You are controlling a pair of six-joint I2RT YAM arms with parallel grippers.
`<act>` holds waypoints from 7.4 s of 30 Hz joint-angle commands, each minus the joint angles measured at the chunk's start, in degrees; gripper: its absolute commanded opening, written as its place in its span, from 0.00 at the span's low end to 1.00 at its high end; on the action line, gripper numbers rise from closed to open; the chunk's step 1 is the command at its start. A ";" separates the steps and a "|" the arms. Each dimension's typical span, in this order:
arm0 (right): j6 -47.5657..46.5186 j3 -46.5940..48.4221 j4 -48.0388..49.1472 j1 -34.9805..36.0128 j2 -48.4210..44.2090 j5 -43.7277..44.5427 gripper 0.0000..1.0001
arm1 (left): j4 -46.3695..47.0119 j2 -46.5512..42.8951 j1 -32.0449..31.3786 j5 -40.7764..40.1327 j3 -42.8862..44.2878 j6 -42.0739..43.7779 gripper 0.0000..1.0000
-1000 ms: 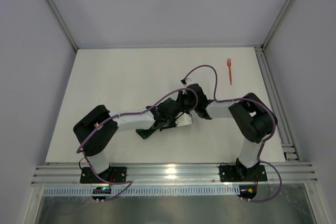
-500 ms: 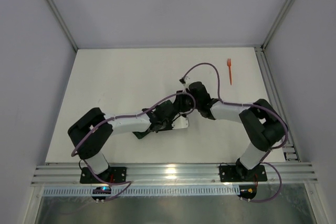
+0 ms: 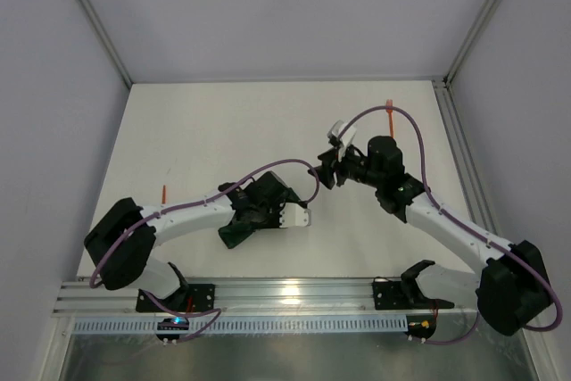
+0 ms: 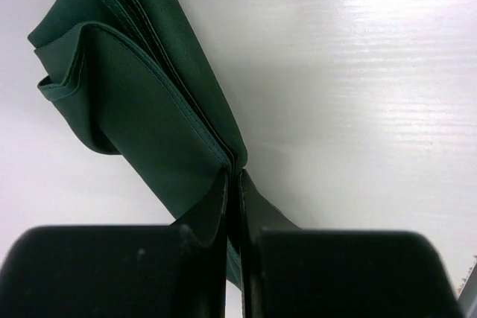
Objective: Fold the napkin into a case and place the utensils inside
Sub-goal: Pick up the smaller rectangle-folded napkin from the center of the board, then pass from the left arm to the right, then turn over the smaller rectangle-folded napkin at the center of the board.
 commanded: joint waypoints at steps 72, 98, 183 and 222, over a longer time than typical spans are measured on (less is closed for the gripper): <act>-51.18 -13.17 27.13 38.27 22.87 23.43 0.76 | -11.63 -8.87 8.43 21.39 2.32 3.57 0.00; -47.22 -19.59 26.34 45.12 5.72 32.13 0.77 | -12.24 -10.46 10.98 24.20 2.84 1.55 0.00; -1.62 32.71 -30.29 12.00 52.30 -30.71 0.04 | -24.64 0.26 43.06 35.80 17.17 -8.83 0.45; 8.01 1.95 13.51 7.86 3.72 28.05 0.99 | -11.45 1.41 43.41 28.86 10.58 -7.85 0.57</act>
